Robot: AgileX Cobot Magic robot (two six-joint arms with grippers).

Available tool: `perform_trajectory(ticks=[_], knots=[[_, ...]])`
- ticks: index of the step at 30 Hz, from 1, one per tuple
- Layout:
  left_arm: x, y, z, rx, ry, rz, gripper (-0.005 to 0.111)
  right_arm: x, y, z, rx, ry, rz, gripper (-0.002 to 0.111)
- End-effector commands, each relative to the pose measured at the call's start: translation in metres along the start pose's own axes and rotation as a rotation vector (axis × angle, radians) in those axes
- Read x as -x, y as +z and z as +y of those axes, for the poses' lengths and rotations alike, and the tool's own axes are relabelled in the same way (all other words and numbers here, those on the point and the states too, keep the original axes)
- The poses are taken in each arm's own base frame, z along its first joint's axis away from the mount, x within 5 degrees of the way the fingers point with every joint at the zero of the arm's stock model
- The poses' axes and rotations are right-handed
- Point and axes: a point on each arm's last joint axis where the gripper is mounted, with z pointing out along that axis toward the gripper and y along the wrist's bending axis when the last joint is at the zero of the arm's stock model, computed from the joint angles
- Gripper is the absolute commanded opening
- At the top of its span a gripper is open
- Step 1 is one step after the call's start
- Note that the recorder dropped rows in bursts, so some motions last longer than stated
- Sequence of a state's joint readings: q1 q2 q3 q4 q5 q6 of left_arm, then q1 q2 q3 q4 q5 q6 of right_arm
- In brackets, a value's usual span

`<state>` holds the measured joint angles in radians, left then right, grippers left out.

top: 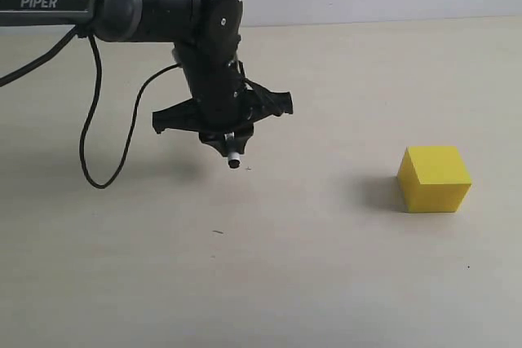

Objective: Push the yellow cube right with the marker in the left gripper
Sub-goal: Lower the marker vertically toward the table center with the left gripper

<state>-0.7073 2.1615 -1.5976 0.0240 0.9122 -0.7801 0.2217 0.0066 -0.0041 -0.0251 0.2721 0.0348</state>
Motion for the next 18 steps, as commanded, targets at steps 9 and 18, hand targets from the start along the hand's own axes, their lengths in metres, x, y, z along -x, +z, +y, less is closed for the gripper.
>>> perform_trajectory(ticks=[9, 18], knots=[[-0.006, 0.025, -0.001, -0.003, -0.051, 0.081, 0.0, -0.001, 0.0, 0.0, -0.008, -0.001, -0.006, 0.0], [-0.012, 0.031, -0.001, 0.014, -0.009, 0.121, 0.0, -0.001, 0.0, 0.0, -0.008, -0.001, -0.006, 0.0]])
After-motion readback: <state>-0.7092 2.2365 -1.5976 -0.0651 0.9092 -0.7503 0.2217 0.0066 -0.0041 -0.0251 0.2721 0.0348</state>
